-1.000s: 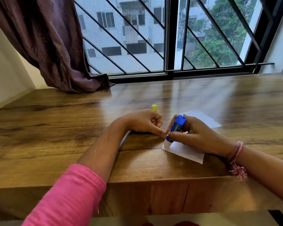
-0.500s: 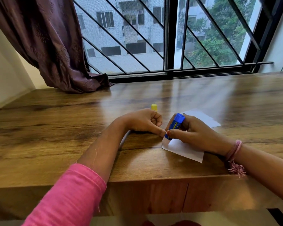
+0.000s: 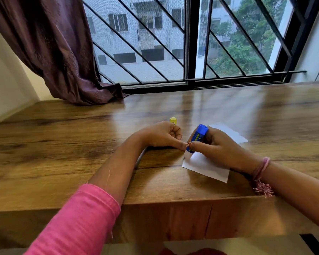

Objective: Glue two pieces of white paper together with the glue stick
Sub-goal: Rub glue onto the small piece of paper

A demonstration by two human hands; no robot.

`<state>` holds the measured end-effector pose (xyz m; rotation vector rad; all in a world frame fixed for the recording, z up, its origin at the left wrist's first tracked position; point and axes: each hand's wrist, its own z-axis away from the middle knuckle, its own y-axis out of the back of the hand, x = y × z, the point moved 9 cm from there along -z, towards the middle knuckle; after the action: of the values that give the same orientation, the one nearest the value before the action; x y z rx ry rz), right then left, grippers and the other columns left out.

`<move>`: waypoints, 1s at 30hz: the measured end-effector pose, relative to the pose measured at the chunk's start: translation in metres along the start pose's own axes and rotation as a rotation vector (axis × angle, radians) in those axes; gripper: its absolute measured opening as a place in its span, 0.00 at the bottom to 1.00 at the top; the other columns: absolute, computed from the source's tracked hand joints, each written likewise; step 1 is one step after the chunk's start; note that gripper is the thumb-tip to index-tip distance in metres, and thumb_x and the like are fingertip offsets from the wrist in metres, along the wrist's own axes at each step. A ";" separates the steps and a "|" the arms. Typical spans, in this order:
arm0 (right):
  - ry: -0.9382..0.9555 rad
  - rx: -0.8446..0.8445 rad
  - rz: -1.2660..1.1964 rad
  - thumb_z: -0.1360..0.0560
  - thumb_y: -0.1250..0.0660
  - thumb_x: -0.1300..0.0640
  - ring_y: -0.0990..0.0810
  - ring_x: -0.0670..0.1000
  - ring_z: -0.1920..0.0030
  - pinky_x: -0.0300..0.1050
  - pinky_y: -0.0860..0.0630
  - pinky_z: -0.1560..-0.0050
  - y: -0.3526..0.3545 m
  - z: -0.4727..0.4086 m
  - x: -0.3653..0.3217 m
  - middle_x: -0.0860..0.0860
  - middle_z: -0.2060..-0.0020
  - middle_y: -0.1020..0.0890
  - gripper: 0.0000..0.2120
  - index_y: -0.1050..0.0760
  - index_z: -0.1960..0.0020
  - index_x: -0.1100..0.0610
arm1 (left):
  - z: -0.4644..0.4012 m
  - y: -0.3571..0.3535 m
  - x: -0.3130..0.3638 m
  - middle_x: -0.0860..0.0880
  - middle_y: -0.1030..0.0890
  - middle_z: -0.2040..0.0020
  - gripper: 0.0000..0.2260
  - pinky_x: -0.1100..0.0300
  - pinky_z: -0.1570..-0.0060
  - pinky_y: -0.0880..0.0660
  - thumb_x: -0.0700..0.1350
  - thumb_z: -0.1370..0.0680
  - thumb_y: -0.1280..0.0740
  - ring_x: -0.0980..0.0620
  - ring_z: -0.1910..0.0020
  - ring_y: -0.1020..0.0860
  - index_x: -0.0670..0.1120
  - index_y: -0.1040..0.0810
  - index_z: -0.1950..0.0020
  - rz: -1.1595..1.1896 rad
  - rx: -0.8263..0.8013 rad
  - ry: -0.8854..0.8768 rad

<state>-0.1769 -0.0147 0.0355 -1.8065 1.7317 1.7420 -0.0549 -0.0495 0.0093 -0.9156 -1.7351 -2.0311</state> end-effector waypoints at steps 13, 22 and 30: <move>-0.122 0.088 -0.285 0.25 0.35 0.63 0.34 0.45 0.76 0.34 0.38 0.77 0.010 -0.002 0.017 0.54 0.73 0.30 0.05 0.24 0.59 0.60 | -0.001 0.002 -0.004 0.59 0.28 0.76 0.13 0.68 0.73 0.35 0.51 0.34 0.22 0.63 0.76 0.32 0.51 0.26 0.66 0.079 0.021 0.057; -0.164 0.108 -0.559 0.29 0.35 0.60 0.29 0.47 0.73 0.37 0.36 0.78 0.024 -0.001 0.023 0.55 0.69 0.24 0.04 0.23 0.56 0.59 | 0.004 0.003 0.000 0.61 0.29 0.78 0.16 0.68 0.74 0.37 0.54 0.36 0.21 0.63 0.77 0.33 0.51 0.27 0.66 0.047 0.034 0.075; -0.102 0.108 -0.236 0.26 0.34 0.65 0.29 0.44 0.80 0.33 0.33 0.77 0.015 -0.004 0.023 0.48 0.80 0.25 0.07 0.25 0.58 0.71 | 0.005 0.002 0.002 0.57 0.30 0.72 0.15 0.65 0.71 0.37 0.52 0.35 0.21 0.61 0.75 0.34 0.50 0.27 0.64 0.045 0.032 0.057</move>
<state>-0.1920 -0.0374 0.0287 -1.7621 1.4759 1.5853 -0.0539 -0.0448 0.0125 -0.8708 -1.6963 -1.9762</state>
